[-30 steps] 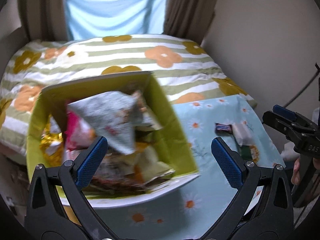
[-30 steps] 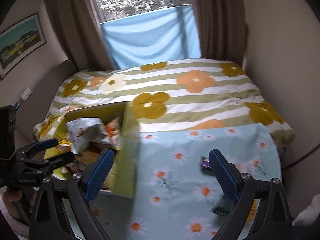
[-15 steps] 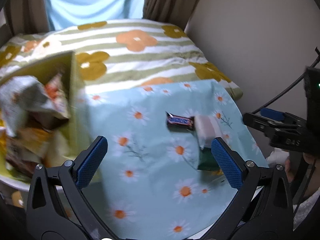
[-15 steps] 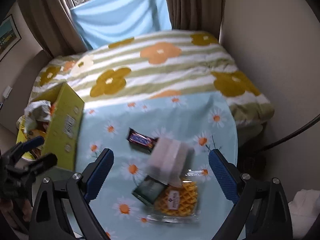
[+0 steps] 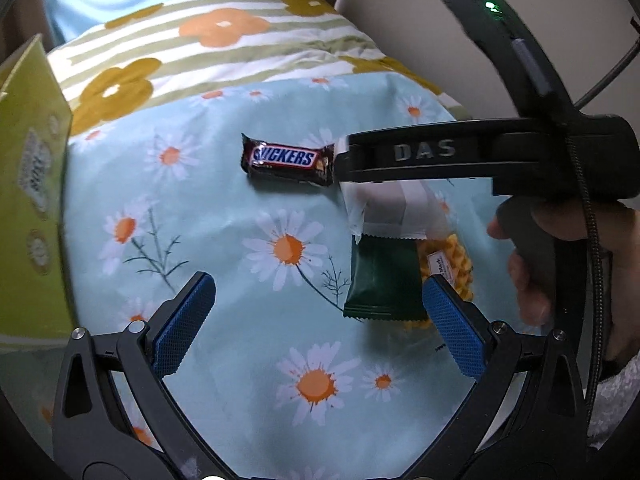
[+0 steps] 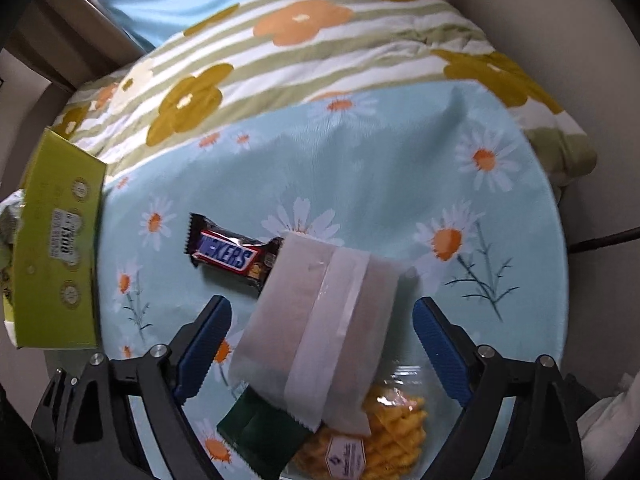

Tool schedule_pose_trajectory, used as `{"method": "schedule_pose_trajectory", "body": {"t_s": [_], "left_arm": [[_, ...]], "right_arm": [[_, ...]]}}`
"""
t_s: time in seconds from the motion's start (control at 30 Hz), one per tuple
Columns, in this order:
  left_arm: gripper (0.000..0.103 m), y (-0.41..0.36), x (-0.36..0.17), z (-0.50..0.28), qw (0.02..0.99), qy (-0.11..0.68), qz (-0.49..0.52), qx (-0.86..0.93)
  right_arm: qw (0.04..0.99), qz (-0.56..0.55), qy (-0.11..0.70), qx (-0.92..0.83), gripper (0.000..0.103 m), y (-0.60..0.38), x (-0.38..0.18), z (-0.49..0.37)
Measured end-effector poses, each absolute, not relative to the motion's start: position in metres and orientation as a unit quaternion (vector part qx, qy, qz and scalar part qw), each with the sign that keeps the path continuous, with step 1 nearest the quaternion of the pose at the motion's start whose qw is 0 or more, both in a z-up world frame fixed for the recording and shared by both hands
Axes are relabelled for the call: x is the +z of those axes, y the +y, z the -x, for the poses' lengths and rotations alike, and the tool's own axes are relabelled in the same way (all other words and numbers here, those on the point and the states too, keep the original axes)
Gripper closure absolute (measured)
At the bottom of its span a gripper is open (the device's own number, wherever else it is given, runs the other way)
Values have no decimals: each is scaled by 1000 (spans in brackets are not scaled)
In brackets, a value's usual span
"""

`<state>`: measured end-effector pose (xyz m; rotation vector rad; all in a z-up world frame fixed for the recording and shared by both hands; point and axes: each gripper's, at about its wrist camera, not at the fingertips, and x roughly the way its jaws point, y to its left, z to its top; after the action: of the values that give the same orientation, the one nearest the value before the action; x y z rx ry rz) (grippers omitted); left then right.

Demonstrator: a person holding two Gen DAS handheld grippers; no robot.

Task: Organize snacks
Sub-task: 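Move both tools back to the remaining snacks and grasp a white tissue packet with the right tool, then grasp the dark green packet with the left tool while the right tool holds the tissue packet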

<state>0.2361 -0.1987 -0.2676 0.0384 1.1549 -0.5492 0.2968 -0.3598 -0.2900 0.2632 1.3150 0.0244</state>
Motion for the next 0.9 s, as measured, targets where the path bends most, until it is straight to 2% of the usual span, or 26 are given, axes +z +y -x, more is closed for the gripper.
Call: {"method": "schedule_pose_trajectory", "body": {"t_s": [0.1, 0.17, 0.43, 0.9], "left_arm": [[0, -199, -275, -241, 796, 546, -9, -262], [0, -199, -279, -243, 792, 549, -4, -267], [0, -206, -284, -251, 777, 558, -14, -291], [0, -235, -293, -263, 743, 577, -1, -341]], "right_arm": [[773, -128, 622, 8, 17, -358, -302, -302], [768, -130, 627, 8, 27, -358, -307, -304], [769, -116, 629, 4, 36, -356, -308, -305], [786, -160, 597, 1, 39, -385, -291, -288]]}}
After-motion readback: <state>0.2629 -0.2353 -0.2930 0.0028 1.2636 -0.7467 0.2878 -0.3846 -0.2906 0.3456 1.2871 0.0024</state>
